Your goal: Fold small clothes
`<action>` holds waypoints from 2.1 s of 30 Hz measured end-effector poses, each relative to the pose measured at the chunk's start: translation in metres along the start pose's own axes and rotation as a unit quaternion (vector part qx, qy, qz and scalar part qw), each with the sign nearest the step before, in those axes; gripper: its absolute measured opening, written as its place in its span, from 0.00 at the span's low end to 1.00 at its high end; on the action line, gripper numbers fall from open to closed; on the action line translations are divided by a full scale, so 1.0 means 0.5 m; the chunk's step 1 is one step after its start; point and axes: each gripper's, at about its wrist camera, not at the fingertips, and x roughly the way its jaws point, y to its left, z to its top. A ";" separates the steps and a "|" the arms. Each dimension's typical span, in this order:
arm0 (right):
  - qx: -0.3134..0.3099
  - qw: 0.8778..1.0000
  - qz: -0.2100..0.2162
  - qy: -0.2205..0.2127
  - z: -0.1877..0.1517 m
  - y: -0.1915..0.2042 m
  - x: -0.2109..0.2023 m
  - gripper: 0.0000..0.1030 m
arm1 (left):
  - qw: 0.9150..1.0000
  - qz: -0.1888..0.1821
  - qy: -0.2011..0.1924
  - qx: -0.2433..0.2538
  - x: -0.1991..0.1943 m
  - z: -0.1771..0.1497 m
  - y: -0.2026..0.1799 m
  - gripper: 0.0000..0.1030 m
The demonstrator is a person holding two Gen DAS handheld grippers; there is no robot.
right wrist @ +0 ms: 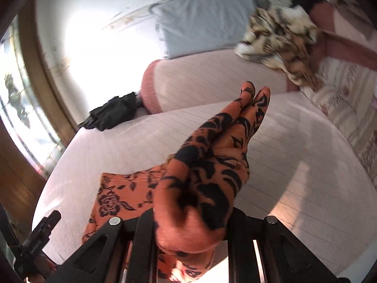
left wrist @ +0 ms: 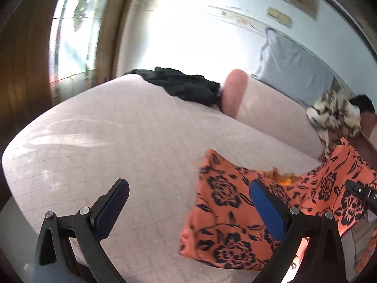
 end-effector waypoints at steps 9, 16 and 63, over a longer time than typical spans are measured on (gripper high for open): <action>-0.162 0.971 0.034 0.171 -0.226 0.344 0.260 0.17 | 0.994 0.023 0.026 -0.101 0.037 -0.049 0.177 0.99; -0.114 0.975 0.076 0.175 -0.161 0.350 0.230 0.26 | 0.994 0.007 0.007 -0.108 0.028 -0.049 0.185 0.99; 0.250 0.918 0.255 0.171 -0.200 -0.145 0.144 0.77 | 0.968 0.046 0.148 0.196 0.247 -0.086 -0.167 0.90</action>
